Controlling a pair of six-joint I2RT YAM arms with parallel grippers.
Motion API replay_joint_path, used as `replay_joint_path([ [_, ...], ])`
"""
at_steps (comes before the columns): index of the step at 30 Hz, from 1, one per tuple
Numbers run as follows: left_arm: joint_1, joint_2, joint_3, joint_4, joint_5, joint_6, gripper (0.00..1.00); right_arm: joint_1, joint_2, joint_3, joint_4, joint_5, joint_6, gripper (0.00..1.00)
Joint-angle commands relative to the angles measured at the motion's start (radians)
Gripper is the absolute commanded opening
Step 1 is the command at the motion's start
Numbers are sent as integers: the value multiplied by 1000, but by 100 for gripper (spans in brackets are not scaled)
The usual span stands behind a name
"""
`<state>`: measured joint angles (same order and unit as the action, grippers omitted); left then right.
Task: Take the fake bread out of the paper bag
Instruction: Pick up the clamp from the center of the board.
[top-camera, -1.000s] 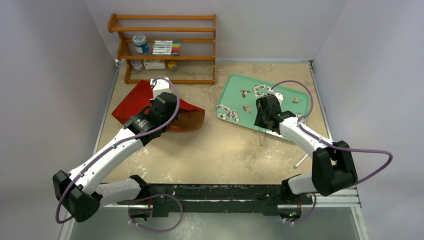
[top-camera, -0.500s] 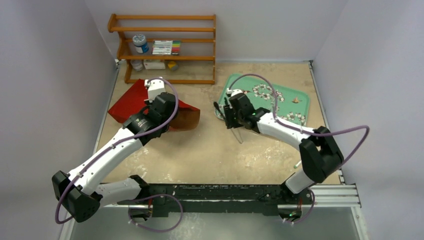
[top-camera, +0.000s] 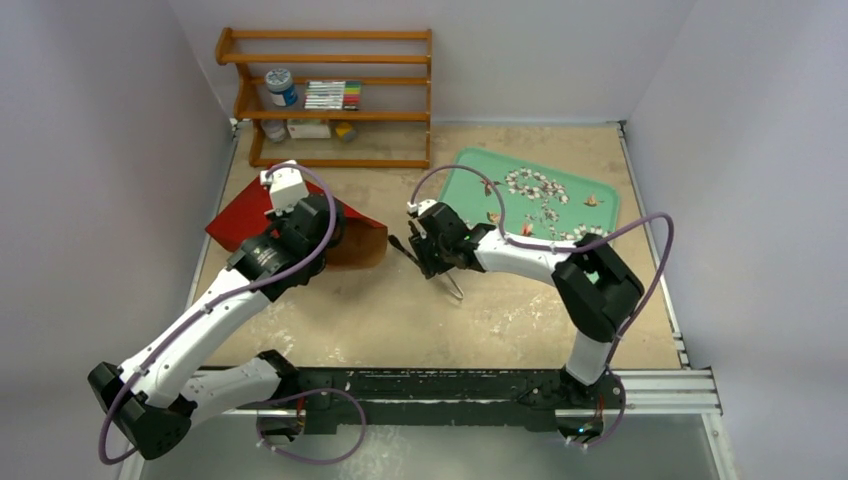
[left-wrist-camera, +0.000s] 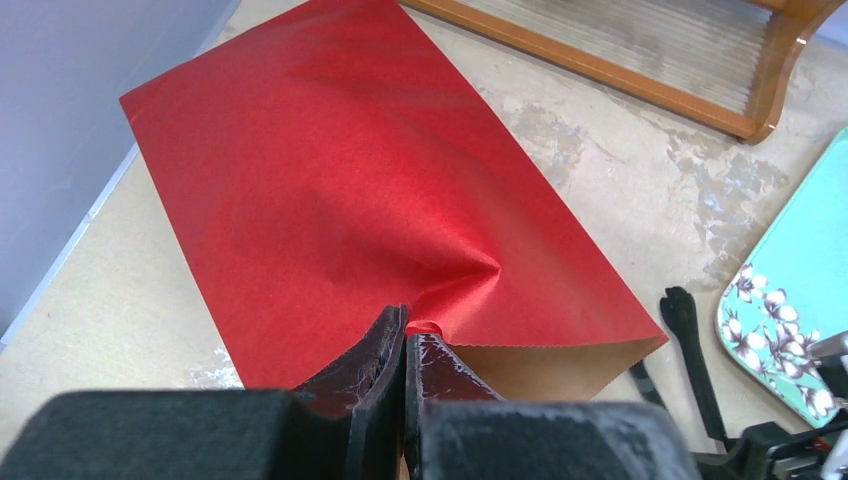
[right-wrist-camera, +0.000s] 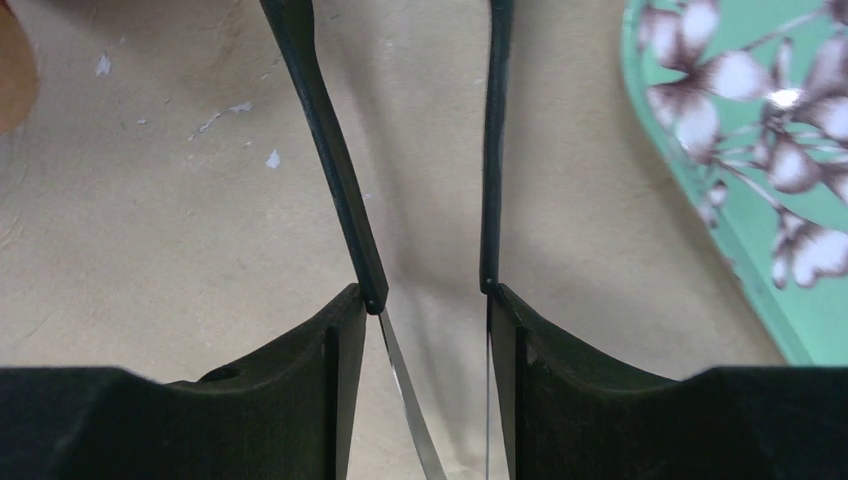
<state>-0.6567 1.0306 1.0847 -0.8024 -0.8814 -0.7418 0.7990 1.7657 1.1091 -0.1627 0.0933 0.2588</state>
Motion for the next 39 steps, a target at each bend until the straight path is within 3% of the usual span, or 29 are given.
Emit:
replay_joint_path([
  [1,3,-32,6,-48,-56,-59,0,30,19,50,46,-9,-32,51],
  [4,3,-35,8,-57,-54,-70,0,37,29,46,59,-6,-32,60],
  [9,3,-28,6,-58,-42,-92,0,38,21,10,87,15,-36,82],
  [16,3,-12,14,-57,-35,-115,0,39,-37,-84,125,34,-42,86],
  [26,-1,-14,14,-103,-45,-159,0,39,-53,-187,185,2,-38,77],
  [32,-6,-27,13,-150,-64,-199,0,39,-52,-210,219,-41,-43,64],
  [34,-6,-28,18,-169,-70,-206,0,39,-52,-209,225,-64,-50,56],
  [39,-6,-13,36,-212,-75,-228,0,39,-74,-213,238,-66,-30,52],
])
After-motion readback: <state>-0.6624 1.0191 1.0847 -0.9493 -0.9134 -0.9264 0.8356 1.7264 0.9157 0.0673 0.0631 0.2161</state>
